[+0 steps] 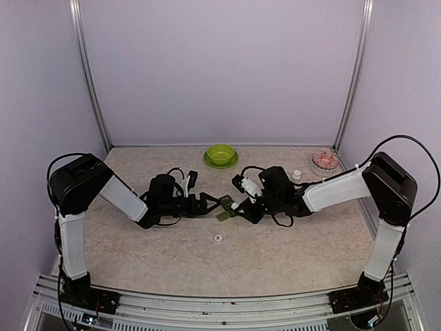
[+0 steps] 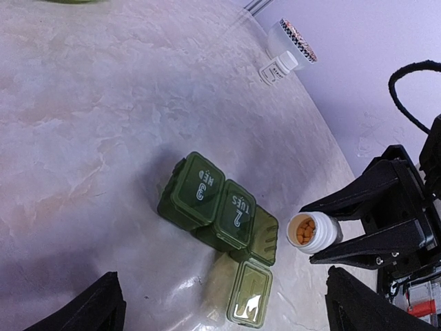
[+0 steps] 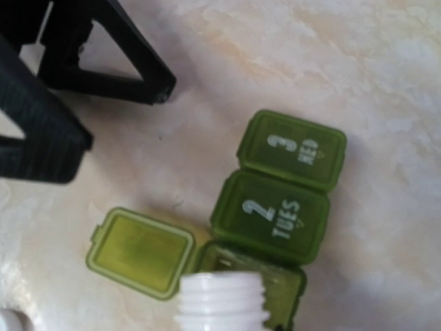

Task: Sort the pills into containers
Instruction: Pour the pill into the compartment of the pill container.

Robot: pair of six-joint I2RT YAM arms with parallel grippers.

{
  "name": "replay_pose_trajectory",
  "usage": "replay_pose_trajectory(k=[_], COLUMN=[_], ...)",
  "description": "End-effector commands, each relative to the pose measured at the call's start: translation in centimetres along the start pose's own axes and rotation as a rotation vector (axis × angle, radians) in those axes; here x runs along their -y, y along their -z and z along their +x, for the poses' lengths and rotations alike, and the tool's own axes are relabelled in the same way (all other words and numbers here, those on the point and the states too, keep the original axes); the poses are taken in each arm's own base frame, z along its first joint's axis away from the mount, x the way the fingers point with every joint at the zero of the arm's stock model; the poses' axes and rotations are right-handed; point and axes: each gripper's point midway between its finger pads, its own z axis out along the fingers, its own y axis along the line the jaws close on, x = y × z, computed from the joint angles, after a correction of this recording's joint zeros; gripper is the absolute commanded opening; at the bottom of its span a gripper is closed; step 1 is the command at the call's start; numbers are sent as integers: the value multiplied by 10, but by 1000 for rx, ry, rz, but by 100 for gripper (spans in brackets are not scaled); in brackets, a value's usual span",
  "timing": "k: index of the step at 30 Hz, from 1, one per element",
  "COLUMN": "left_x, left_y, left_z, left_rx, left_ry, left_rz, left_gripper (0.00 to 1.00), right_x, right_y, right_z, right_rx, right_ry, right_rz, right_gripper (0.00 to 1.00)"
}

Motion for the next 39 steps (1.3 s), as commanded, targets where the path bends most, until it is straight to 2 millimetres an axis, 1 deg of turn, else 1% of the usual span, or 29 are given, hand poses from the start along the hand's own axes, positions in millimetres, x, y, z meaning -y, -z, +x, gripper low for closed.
replay_pose_trajectory(k=[1,16,27,39], left_x=[6,6,6,6], left_y=[0,0,0,0], left_z=[-2,-1,0,0], left_rx=[4,4,3,2], left_ry=[-25,-25,-24,-23], left_rz=[25,26,27,27], left_gripper=[99,99,99,99], right_x=[8,12,12,14], right_y=[-2,-4,-4,-8], right_z=[4,11,6,15], right_rx=[-52,-127,-160,-231], right_ry=[-6,-20,-36,-43], right_rz=[25,44,44,50], right_gripper=[9,9,10,10])
